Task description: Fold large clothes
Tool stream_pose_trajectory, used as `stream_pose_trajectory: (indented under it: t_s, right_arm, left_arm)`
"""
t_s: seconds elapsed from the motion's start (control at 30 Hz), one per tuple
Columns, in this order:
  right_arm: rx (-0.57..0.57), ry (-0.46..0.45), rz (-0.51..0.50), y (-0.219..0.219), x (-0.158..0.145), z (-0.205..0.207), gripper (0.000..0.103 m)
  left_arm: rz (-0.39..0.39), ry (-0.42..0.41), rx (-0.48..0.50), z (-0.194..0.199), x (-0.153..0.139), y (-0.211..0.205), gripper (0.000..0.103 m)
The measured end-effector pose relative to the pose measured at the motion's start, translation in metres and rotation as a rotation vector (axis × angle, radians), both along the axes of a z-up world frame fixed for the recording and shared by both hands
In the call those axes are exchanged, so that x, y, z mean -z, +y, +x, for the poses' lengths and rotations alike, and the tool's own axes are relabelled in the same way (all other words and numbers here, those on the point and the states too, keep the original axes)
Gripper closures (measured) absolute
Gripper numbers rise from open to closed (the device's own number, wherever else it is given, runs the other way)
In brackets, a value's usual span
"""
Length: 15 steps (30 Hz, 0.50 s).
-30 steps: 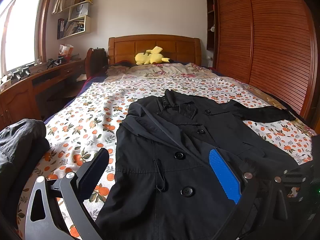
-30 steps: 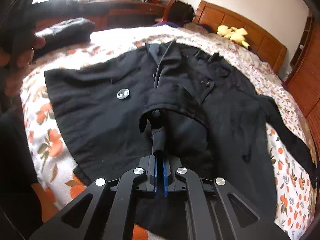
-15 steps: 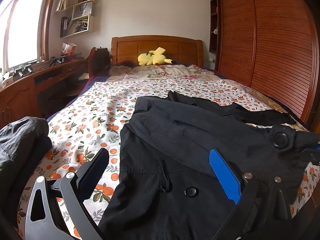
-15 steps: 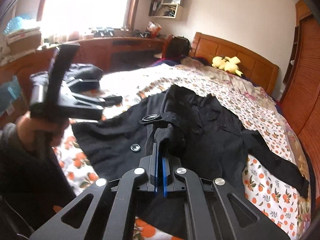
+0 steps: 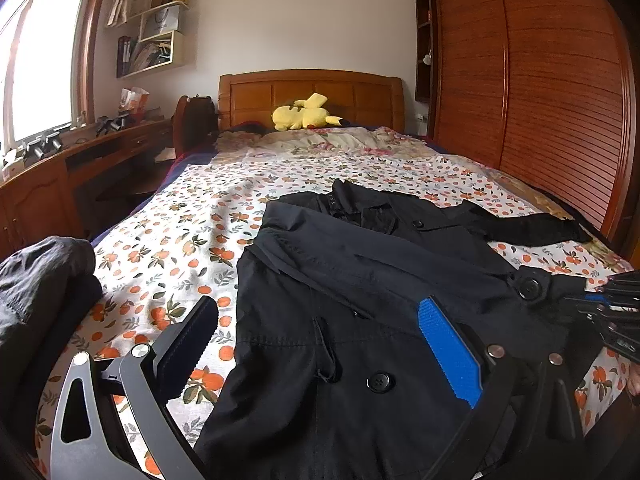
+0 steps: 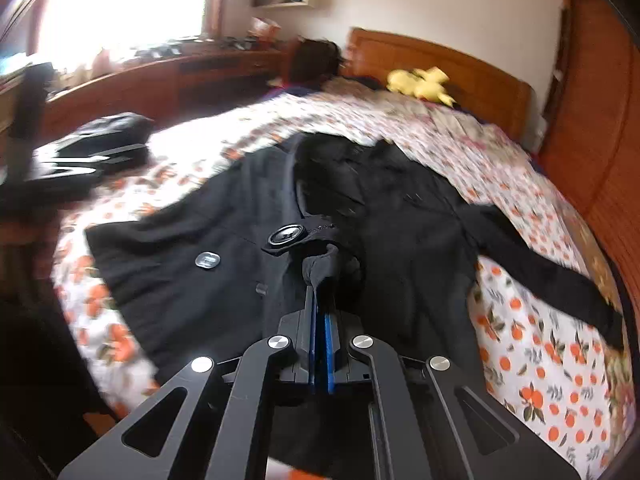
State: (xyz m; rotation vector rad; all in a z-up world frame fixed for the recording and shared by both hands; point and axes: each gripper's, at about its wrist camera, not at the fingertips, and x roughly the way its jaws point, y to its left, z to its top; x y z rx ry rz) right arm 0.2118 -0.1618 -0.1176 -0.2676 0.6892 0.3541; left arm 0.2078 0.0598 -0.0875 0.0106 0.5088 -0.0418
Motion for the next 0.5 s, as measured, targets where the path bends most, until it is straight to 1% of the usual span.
stream_pose_trajectory:
  t_s: [0.2, 0.27, 0.3, 0.33, 0.4, 0.47, 0.5]
  right_arm:
    - [0.096, 0.022, 0.013, -0.032, 0.017, 0.028, 0.1]
    - [0.125, 0.02, 0.021, -0.041, 0.019, 0.035, 0.098]
    - [0.135, 0.013, 0.024, -0.044, 0.019, 0.035, 0.09]
    - [0.153, -0.001, 0.031, -0.049, 0.018, 0.036, 0.084]
    - [0.166, -0.017, 0.048, -0.054, 0.014, 0.034, 0.059]
    - [0.174, -0.045, 0.079, -0.059, 0.007, 0.028, 0.045]
    - [0.173, -0.054, 0.086, -0.06, 0.004, 0.025, 0.045]
  left_arm:
    - [0.022, 0.014, 0.009, 0.004, 0.006, -0.01, 0.002]
    - [0.028, 0.017, 0.012, 0.005, 0.008, -0.013, 0.002]
    - [0.03, 0.019, 0.013, 0.005, 0.009, -0.015, 0.002]
    - [0.032, 0.02, 0.015, 0.005, 0.01, -0.015, 0.002]
    - [0.037, 0.022, 0.017, 0.006, 0.012, -0.018, 0.002]
    - [0.042, 0.027, 0.021, 0.007, 0.014, -0.021, 0.002]
    - [0.044, 0.027, 0.023, 0.008, 0.014, -0.021, 0.002]
